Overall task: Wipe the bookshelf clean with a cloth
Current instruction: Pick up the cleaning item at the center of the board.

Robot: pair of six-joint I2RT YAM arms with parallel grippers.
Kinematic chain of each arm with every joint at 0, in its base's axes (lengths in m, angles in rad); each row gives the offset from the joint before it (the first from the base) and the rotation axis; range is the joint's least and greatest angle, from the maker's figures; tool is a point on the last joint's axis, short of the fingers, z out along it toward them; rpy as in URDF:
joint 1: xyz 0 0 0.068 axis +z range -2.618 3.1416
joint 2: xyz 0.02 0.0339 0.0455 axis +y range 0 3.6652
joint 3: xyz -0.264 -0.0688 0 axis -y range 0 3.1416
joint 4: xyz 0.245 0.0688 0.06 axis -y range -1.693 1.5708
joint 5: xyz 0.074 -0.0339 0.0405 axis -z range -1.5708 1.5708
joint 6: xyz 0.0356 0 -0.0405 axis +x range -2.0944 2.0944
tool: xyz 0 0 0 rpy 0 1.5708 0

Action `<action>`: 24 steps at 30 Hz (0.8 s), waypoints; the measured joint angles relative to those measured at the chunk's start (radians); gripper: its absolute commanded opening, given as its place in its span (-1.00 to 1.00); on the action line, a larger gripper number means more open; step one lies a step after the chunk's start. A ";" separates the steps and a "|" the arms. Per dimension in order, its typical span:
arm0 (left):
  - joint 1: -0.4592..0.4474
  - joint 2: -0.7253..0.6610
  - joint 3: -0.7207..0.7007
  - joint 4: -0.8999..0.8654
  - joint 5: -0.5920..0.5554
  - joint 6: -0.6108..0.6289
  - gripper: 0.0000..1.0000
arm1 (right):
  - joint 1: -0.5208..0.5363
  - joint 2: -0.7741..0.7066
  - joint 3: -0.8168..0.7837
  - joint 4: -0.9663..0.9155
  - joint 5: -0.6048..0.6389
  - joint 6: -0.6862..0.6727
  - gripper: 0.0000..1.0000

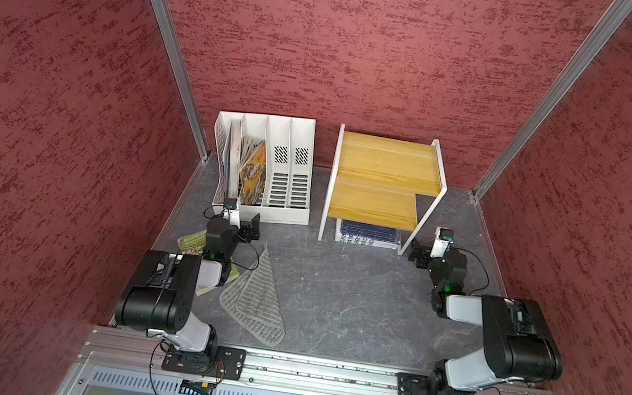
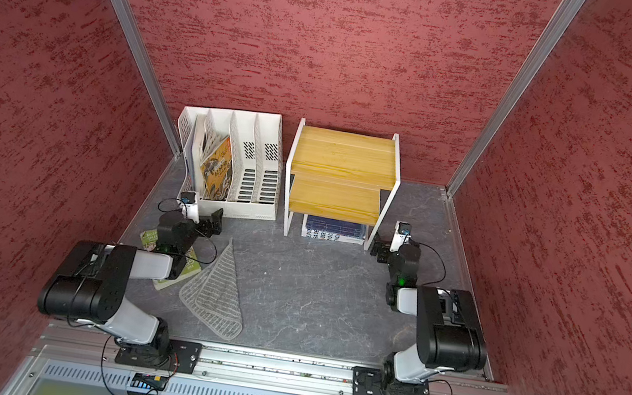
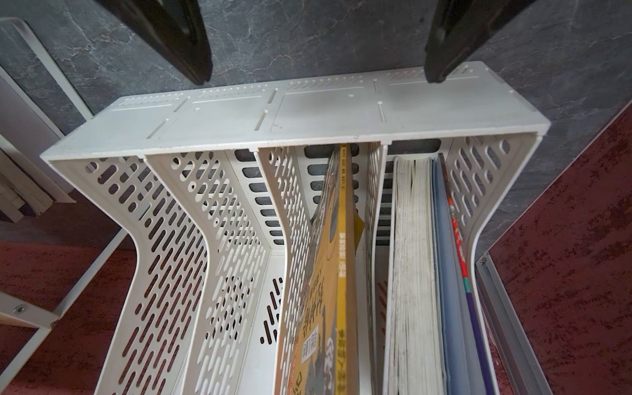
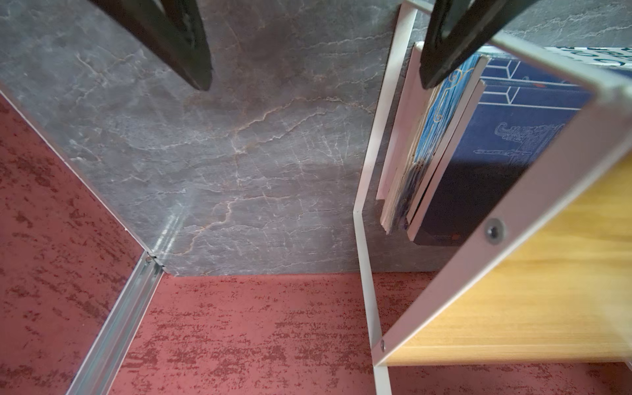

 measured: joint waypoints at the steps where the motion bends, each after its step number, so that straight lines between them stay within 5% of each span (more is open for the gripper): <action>1: 0.000 0.000 0.000 0.000 0.000 0.000 1.00 | 0.000 0.000 0.000 0.000 0.000 0.000 0.97; 16: 0.012 -0.014 0.000 -0.027 -0.003 -0.017 0.99 | 0.000 -0.004 0.000 -0.004 0.002 0.001 0.97; 24: 0.002 -0.395 0.196 -0.584 -0.041 -0.138 0.99 | 0.000 -0.375 0.111 -0.477 0.104 0.135 0.97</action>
